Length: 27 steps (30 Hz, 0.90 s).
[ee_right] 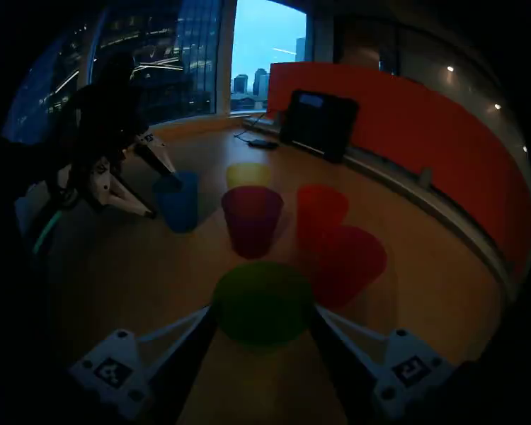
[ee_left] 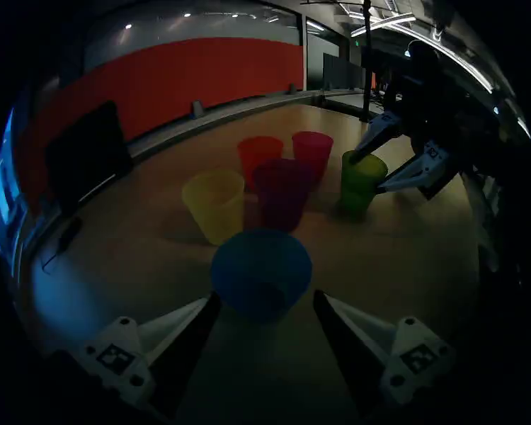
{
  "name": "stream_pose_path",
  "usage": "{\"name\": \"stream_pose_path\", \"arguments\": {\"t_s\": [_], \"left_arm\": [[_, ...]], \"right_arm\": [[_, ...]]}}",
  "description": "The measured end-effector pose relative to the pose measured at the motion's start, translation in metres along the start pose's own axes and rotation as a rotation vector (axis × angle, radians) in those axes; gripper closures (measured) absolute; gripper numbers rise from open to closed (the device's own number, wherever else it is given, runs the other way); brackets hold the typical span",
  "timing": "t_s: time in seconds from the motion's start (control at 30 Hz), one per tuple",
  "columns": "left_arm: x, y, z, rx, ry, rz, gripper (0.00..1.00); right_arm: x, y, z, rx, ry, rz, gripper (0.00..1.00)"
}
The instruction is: Pour water
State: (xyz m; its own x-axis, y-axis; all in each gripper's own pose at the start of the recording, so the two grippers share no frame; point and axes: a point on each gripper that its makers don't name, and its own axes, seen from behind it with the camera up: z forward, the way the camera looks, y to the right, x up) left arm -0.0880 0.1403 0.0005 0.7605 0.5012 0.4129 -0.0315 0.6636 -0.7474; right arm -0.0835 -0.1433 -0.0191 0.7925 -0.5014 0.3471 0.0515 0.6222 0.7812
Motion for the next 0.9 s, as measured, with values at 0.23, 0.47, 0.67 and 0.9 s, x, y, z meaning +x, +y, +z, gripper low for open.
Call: {"name": "stream_pose_path", "arguments": {"t_s": [0.23,0.47,0.67,0.9], "left_arm": [[-0.001,0.0,-0.005,0.015,0.005,0.007,0.03],[-0.005,0.0,-0.018,0.041,0.01,0.001,0.03],[-0.005,-0.003,-0.033,0.078,0.031,-0.027,0.03],[-0.003,-0.009,-0.053,0.137,0.078,-0.05,0.03]], "right_arm": [[-0.001,0.001,-0.008,-0.018,0.003,0.0,0.01],[-0.005,0.003,-0.026,-0.041,0.013,0.008,0.01],[-0.01,0.006,-0.042,-0.075,0.027,0.014,0.01],[-0.012,0.01,-0.066,-0.129,0.062,0.027,0.01]]}}
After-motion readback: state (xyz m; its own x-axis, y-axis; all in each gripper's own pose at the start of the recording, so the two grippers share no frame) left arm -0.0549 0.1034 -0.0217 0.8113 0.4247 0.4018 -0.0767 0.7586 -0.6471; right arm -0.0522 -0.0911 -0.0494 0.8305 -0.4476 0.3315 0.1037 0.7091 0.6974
